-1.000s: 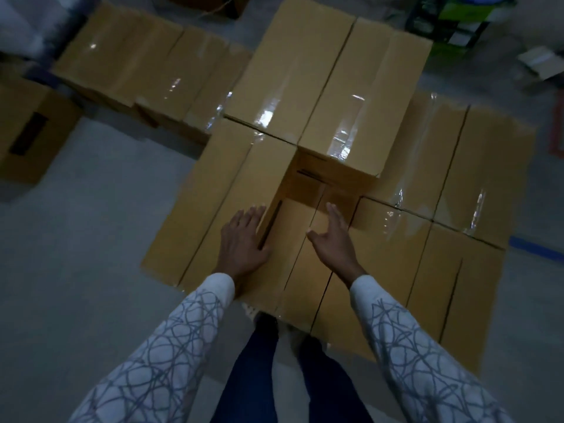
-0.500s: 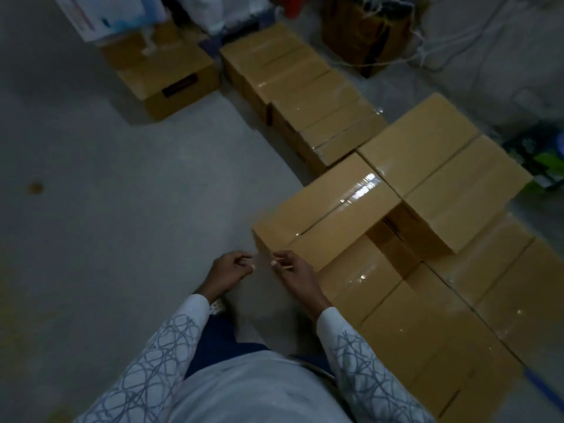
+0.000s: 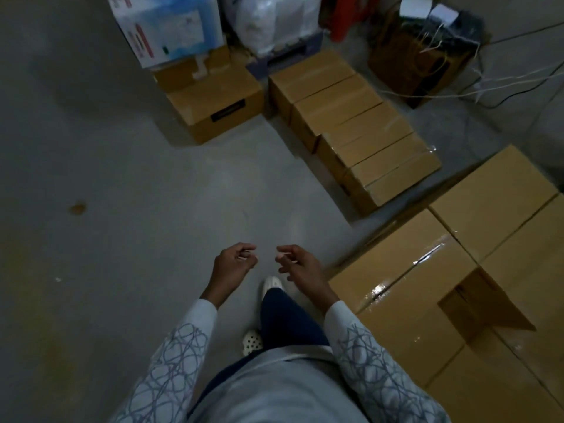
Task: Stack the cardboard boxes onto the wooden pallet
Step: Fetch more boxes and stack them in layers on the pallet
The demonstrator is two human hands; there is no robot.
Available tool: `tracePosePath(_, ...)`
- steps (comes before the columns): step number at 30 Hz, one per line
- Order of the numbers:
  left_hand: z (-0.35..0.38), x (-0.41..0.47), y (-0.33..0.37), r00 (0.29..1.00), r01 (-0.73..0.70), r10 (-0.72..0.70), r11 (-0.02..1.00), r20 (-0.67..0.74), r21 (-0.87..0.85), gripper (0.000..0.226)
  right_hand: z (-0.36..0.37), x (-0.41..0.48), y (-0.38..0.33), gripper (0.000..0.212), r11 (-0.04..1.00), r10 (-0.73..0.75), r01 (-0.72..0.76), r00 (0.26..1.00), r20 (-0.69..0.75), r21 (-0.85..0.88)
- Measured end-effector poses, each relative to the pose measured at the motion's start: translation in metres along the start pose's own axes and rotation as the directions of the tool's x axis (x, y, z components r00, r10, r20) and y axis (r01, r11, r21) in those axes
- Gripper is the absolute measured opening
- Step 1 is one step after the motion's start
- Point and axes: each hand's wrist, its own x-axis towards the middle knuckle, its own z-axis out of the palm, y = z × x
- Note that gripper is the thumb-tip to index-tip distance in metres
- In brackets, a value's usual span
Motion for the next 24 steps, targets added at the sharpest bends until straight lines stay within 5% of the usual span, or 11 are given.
tracePosePath(6,-0.052,0.13,0.062,1.0,0.003,-0.003,1.0,-0.012,-0.008,0.021,-0.004,0.141,-0.073,0.017,0.998,0.03,-0.03,1.0,0.002,0.054)
tracePosePath(18,-0.183,0.362,0.228,0.975,-0.025,-0.027,0.973,-0.221,-0.23,0.02,-0.019,0.41,-0.325,0.018,0.999,-0.033,0.032,0.998,0.054,0.013)
tracePosePath(24,-0.233,0.519,0.254,0.986,0.03,-0.057,0.984,-0.156,-0.174,0.02,0.021,0.549,-0.375,0.017,0.998,0.046,-0.047,0.998,0.03,0.03)
